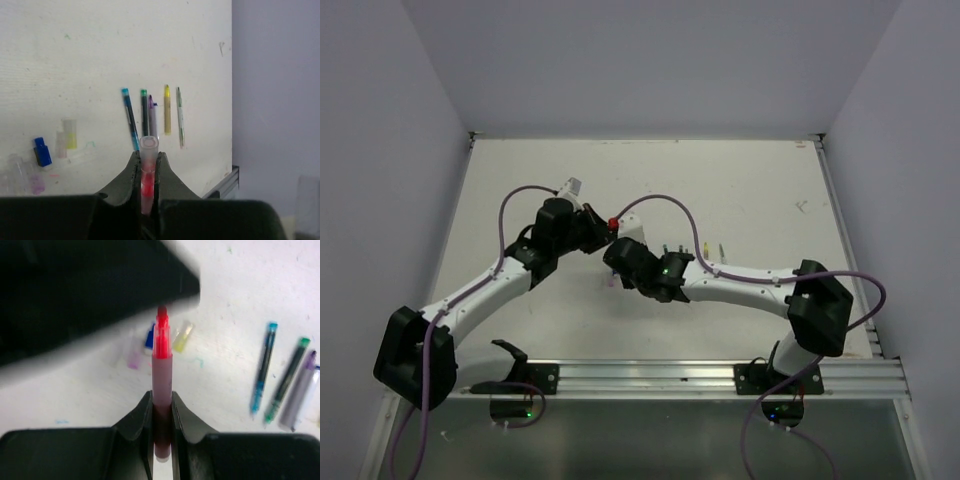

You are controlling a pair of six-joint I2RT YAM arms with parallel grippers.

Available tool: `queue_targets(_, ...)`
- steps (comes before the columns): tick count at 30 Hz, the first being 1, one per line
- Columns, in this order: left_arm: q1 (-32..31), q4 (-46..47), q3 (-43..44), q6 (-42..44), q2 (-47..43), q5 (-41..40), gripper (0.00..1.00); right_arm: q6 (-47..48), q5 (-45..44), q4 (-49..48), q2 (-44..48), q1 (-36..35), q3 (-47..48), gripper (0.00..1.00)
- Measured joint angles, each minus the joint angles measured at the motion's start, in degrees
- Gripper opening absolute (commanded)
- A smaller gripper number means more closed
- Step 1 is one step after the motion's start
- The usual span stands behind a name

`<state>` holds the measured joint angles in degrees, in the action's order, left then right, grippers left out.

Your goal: Open the pen caps

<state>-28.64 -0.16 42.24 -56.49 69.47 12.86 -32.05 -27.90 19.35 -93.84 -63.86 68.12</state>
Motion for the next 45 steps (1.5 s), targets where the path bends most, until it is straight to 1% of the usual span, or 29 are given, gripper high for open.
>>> queue_targets(2, 0.55, -1.62, 2.10, -0.11, 0.66, -2.62, 0.00, 0.55, -2.69, 2.97, -0.52, -1.90, -1.31, 0.00)
queue_targets(4, 1.99, -1.75, 3.96, 0.61, 0.92, -3.45, 0.00, 1.57, -1.20, 3.15, -0.17, -2.58, -4.35, 0.00)
queue_targets(7, 4.09, -2.64, 5.92, 4.35, 0.92, -4.68, 0.00, 2.54, 6.60, -0.07, 2.51, -0.48, -11.47, 0.00)
queue_targets(9, 5.05, -3.67, 6.36, 7.89, 0.72, -6.21, 0.00, 2.29, 11.52, -2.03, 4.98, 2.47, -15.34, 0.00)
queue_targets(11, 5.20, -5.03, 5.57, 10.47, 0.11, -7.26, 0.00, 1.68, 16.41, -3.67, 6.67, 6.29, -17.07, 0.00)
queue_targets(13, 5.20, -5.42, 2.71, 12.48, -1.40, -7.67, 0.00, 1.40, 18.64, -5.16, 6.93, 9.25, -16.94, 0.00)
queue_targets(15, 5.22, -5.62, -1.77, 13.68, -3.02, -7.76, 0.01, 1.16, 19.85, -5.62, 6.58, 10.73, -16.59, 0.00)
queue_targets(20, 5.09, -5.81, -12.26, 14.14, -3.58, -7.30, 0.03, 1.01, 19.87, -5.05, 0.70, 11.32, -12.96, 0.00)
queue_targets(23, 4.92, -5.95, -15.74, 14.10, -3.45, -7.08, 0.04, 0.96, 19.10, -3.52, -2.75, 11.37, -11.30, 0.00)
queue_targets(26, 4.83, -5.88, -17.29, 14.03, -3.34, -7.10, 0.07, 0.87, 17.25, -1.75, -4.48, 11.50, -11.04, 0.00)
queue_targets(29, 4.83, -5.35, -17.77, 13.86, -2.84, -7.10, 0.13, 0.79, 15.65, -0.31, -4.68, 11.80, -11.02, 0.04)
queue_targets(30, 4.74, -5.14, -17.77, 13.79, -2.54, -7.13, 0.18, 0.79, 15.13, -0.04, -4.68, 11.96, -11.02, 0.04)
queue_targets(32, 4.59, -4.61, -17.77, 13.64, -1.73, -7.10, 0.23, 0.83, 14.51, 0.33, -4.79, 12.24, -11.02, 0.07)
queue_targets(33, 4.50, -4.31, -17.77, 13.57, -1.11, -7.10, 0.27, 0.83, 14.08, 0.46, -4.94, 12.48, -11.02, 0.09)
queue_targets(36, 4.37, -3.74, -17.77, 13.40, 0.94, -7.08, 0.32, 0.90, 13.55, 0.57, -5.55, 12.98, -10.75, 0.14)
queue_targets(37, 4.35, -3.43, -17.77, 13.03, 1.53, -6.91, 0.33, 1.01, 13.42, 0.57, -5.75, 13.07, -10.58, 0.19)
queue_targets(39, 4.28, -2.25, -17.77, 12.74, 2.03, -6.62, 0.36, 1.09, 13.40, 0.63, -6.03, 13.22, -10.27, 0.23)
queue_targets(40, 4.24, -1.81, -17.77, 12.59, 2.23, -6.47, 0.38, 1.14, 13.42, 0.63, -6.12, 13.27, -10.16, 0.31)
queue_targets(42, 4.20, -1.03, -17.77, 12.46, 2.47, -6.16, 0.42, 1.42, 13.51, 0.37, -6.19, 13.27, -10.05, 0.36)
queue_targets(43, 4.20, -0.81, -17.77, 12.41, 2.51, -6.10, 0.44, 1.62, 13.60, 0.33, -6.21, 13.29, -10.05, 0.43)
queue_targets(44, 4.20, -0.63, -17.75, 12.28, 2.51, -6.05, 0.48, 1.66, 13.73, 0.15, -6.21, 13.29, -10.05, 0.45)
queue_targets(45, 4.20, -0.52, -17.73, 12.15, 2.49, -6.05, 0.49, 2.03, 13.94, -0.07, -6.21, 13.31, -10.05, 0.46)
